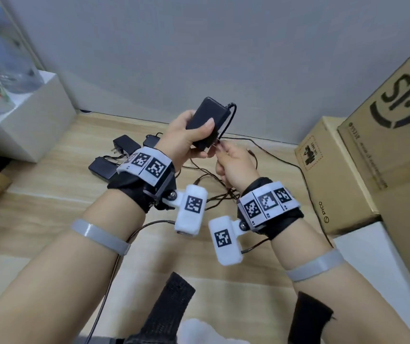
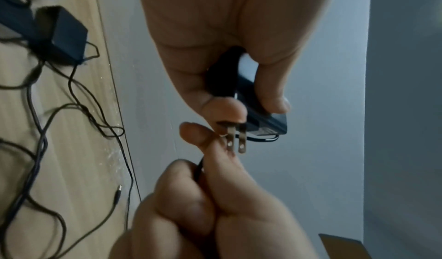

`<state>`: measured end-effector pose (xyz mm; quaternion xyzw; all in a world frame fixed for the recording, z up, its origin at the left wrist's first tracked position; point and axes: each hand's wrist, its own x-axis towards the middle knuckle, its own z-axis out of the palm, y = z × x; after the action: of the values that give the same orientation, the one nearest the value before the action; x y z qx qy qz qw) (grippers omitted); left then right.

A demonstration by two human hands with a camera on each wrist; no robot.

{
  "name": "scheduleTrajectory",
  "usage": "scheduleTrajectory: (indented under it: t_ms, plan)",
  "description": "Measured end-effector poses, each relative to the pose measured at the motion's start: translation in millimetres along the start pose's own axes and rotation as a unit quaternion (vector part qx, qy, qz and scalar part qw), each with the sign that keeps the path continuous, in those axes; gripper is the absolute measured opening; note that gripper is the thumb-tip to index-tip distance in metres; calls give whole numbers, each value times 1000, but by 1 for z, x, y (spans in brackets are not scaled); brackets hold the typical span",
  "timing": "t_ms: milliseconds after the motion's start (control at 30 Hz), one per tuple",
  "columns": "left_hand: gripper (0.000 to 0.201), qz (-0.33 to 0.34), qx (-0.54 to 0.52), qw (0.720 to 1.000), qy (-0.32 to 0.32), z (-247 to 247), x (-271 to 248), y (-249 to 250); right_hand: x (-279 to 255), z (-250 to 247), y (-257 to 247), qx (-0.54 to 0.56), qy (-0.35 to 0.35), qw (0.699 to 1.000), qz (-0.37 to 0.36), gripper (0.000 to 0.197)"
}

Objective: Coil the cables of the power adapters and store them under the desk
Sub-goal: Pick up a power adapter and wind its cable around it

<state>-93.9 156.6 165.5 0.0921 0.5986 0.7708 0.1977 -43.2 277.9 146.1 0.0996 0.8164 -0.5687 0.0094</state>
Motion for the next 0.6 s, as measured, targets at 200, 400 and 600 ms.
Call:
scheduleTrajectory:
  t_ms: [200, 400, 600]
  plan:
    - [16, 8, 79, 997, 1, 0, 2, -4, 1, 1, -2, -22, -73, 995, 63, 31]
    - [25, 7, 169, 986, 1, -5, 7, -9, -3, -8, 0, -172, -91, 980, 44, 27]
    - [37, 48, 327, 944, 18, -2, 11, -19, -6, -8, -8, -171, -114, 978, 19, 30]
